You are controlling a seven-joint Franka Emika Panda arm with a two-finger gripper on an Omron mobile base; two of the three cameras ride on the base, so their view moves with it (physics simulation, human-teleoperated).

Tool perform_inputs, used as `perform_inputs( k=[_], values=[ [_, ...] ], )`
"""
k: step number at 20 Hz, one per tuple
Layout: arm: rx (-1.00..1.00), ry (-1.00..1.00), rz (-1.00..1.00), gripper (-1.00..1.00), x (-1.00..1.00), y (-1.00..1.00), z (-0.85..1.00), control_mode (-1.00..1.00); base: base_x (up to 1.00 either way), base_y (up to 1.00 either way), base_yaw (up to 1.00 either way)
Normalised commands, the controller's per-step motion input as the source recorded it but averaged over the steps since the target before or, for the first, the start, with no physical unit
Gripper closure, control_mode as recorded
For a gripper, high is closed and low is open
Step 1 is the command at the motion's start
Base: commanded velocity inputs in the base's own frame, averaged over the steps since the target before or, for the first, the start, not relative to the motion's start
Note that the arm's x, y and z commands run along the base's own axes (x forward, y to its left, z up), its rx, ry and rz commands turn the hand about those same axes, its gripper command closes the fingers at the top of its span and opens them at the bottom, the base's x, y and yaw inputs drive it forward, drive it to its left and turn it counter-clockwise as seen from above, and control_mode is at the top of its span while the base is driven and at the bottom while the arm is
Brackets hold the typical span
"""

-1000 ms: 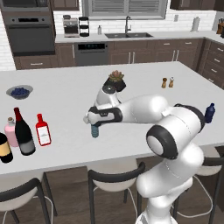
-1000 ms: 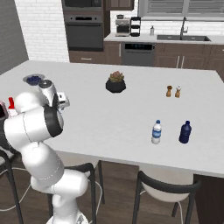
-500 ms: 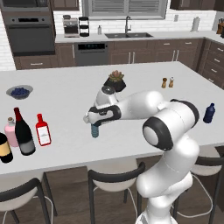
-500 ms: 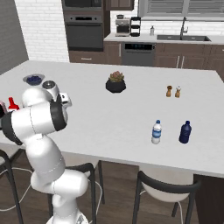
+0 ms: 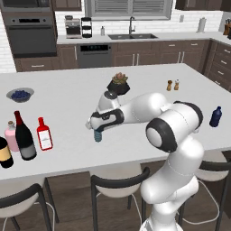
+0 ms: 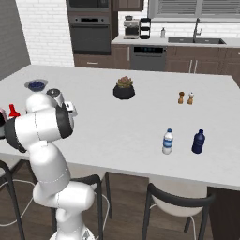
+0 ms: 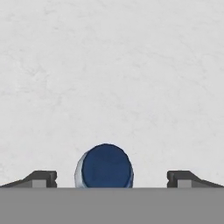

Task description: Move the plastic bottles in the middle to the plastics group, and the glass bottles in the middle to the glass group.

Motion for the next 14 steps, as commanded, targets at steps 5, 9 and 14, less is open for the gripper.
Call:
perform_inputs(
  k=[5, 9, 14],
  values=[
    [0.0, 0.0, 0.02, -1.0, 0.0, 0.0, -0.13, -1.0, 0.0, 0.0, 0.0],
    [0.0, 0.0, 0.01, -1.0, 0.0, 0.0, 0.0, -1.0, 0.0, 0.0, 0.0],
    [0.0, 0.01, 0.01, -1.0, 0.0, 0.0, -0.07, -1.0, 0.0, 0.0, 0.0]
  ],
)
